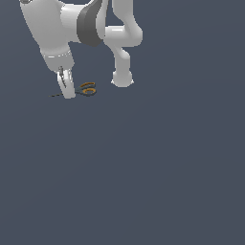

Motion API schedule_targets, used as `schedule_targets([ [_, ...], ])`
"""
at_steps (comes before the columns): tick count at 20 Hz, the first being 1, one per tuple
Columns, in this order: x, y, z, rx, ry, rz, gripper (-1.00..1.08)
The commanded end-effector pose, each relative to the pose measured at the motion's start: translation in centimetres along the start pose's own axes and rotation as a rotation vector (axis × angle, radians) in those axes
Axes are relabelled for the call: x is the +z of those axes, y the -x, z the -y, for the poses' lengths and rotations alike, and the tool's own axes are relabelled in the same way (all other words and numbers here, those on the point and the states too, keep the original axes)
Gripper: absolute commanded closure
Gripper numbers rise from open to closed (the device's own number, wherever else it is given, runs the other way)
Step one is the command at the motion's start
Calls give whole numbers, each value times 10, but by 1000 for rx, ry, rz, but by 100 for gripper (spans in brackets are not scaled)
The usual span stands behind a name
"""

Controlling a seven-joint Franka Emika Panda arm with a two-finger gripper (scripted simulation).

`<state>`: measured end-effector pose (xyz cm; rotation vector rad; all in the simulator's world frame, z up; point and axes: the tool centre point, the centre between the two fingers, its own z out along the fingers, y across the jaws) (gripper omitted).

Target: Pick up the object and move it to a goal position.

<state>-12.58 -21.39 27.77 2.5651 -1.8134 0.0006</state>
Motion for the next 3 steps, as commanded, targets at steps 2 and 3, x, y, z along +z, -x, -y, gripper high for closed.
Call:
schedule_targets([
  [2,-6,-2,-1,-2,0,0,108],
  [3,-6,-2,-1,-2,0,0,108],
])
